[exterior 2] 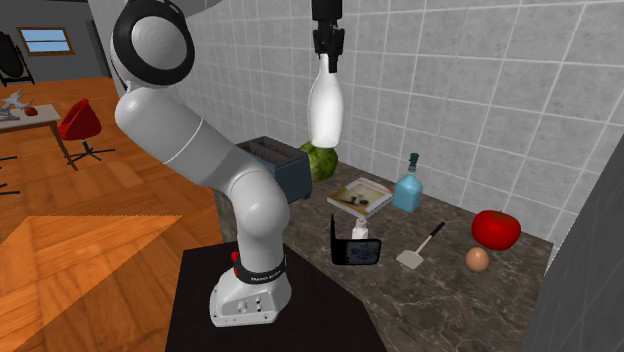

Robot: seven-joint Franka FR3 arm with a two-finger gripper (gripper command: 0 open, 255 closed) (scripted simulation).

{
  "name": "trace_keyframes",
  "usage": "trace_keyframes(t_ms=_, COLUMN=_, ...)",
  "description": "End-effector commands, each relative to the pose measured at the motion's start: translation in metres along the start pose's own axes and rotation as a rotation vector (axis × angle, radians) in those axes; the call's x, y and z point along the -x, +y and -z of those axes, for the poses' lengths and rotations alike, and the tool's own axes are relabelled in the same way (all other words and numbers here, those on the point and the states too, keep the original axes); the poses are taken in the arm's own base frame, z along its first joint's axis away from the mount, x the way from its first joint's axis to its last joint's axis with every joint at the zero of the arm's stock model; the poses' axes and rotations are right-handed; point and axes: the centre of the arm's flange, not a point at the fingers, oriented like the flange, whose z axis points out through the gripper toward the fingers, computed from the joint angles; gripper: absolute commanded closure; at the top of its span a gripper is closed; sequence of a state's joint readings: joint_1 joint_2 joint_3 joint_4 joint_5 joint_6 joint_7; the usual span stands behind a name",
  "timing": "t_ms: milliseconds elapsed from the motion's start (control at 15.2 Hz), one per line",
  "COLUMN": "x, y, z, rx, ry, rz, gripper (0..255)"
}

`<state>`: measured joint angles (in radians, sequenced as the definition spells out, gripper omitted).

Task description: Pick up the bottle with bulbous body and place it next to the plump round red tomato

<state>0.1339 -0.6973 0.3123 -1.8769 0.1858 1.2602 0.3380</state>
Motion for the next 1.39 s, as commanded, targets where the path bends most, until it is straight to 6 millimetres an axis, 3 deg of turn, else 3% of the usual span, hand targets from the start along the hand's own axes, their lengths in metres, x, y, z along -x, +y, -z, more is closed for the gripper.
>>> trace_keyframes(t_ms=0, x=0.000, y=0.000, z=0.011, rx=0.000, ry=0.000, rz=0.000, gripper=255)
trace_keyframes(t_ms=66, x=0.000, y=0.000, z=0.013, rx=0.000, ry=0.000, rz=0.000, gripper=255)
trace_keyframes(t_ms=1320, x=-0.165, y=0.176, z=-0.054, rx=0.000, ry=0.000, rz=0.000, gripper=255)
